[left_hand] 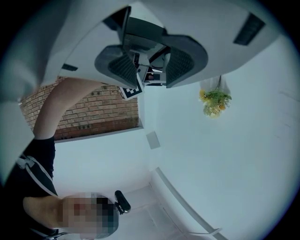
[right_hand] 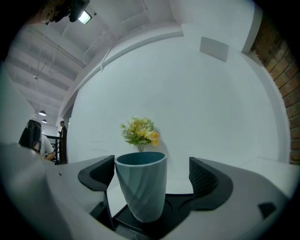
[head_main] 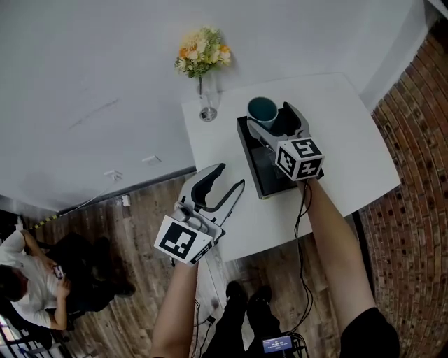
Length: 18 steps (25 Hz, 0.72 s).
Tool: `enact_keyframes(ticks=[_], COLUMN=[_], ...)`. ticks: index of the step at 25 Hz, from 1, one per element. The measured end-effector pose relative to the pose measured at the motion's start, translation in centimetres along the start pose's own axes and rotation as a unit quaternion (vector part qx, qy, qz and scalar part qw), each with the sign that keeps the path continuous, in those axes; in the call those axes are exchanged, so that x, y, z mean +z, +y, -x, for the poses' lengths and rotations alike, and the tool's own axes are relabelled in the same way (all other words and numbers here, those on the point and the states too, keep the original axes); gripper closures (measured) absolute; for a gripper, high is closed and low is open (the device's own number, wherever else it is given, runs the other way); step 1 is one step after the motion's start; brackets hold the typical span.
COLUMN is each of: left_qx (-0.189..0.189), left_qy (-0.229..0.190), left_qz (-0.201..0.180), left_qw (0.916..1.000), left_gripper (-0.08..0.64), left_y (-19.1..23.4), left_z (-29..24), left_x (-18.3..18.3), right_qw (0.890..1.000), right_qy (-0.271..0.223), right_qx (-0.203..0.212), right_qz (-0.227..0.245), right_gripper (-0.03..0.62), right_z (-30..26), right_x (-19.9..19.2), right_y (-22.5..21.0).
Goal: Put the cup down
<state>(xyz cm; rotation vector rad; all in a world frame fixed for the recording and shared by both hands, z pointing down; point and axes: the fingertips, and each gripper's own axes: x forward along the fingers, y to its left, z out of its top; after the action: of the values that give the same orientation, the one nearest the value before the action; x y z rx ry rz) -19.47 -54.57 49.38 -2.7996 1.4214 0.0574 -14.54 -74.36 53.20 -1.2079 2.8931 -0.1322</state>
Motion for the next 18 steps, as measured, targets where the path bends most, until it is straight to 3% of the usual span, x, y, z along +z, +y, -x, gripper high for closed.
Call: enact_keyframes(ticks=[9, 13, 18], left_qx=[0.012, 0.009, -0.014], left_qy=[0.018, 0.015, 0.012], left_qz=[0.011, 0.014, 0.022], left_qw=[0.9997, 0.9997, 0.9996], left_gripper=[0.374, 0.376, 0.376], left_y=[-0.9, -1.9, -4.0], left_z=[0.9, 1.4, 1.8], left_x=[1.1, 2.6, 4.3], right_qw=[0.997, 0.997, 0.998], right_qy=[0.007, 0.008, 0.017], right_qx=[-0.023, 0.004, 0.055], right_qz=[-0.067, -0.074, -0.041], right_gripper=[0.109, 0.11, 0.112], right_z=[6.7, 9.2, 12.6], right_x=[1.4, 2.9, 4.9], right_y=[-0.2, 2.1, 6.6])
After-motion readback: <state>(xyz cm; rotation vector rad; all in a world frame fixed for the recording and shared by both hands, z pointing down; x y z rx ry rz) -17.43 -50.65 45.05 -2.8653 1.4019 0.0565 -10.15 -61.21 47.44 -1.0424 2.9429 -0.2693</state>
